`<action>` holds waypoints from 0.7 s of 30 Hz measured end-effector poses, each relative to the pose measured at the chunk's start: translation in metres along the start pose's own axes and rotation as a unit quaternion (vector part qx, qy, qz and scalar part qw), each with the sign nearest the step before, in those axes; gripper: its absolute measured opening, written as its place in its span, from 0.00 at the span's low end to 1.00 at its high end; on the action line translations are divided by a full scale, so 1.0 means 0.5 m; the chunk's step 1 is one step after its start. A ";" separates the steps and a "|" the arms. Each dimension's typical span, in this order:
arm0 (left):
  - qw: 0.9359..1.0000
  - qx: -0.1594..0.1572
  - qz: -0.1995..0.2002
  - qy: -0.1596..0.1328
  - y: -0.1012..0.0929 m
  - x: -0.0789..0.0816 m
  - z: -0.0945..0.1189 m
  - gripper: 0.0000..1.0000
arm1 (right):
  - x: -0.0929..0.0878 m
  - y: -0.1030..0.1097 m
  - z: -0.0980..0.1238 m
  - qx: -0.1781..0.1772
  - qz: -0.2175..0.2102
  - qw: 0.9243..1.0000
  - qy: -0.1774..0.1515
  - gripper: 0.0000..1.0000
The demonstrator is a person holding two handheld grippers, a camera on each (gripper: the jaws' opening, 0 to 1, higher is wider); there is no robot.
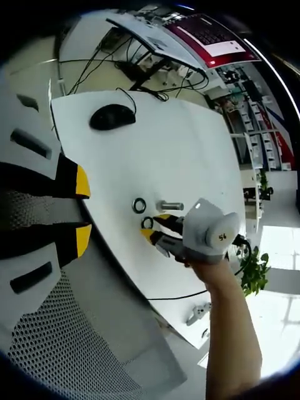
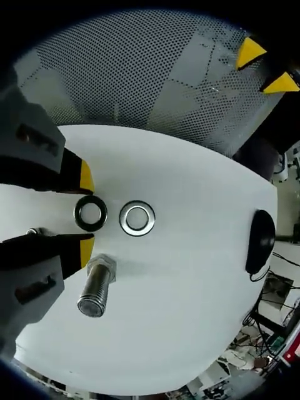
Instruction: Place the washer onto the threaded stud by aligning its center hole with the stud, sliding it down to the base, and recovering from edge contact or off-axis alignment until the washer reaches the visible bottom stop.
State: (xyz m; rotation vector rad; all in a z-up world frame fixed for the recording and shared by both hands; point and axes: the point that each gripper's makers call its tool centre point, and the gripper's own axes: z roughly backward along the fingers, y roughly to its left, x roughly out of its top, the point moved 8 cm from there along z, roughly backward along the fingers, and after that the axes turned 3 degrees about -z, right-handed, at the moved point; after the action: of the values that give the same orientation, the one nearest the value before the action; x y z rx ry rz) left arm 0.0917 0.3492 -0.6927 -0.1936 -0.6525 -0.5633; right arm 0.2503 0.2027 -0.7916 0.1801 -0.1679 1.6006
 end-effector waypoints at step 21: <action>1.000 -0.001 -0.002 0.001 0.000 -0.001 -0.001 0.12 | -0.023 0.008 0.002 -0.026 -0.066 0.996 -0.053 0.24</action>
State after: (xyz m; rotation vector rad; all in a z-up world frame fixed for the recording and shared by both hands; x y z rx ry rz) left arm 0.0919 0.3493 -0.6934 -0.1937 -0.6512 -0.5672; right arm 0.2466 0.1914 -0.7930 0.2313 -0.2740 1.4544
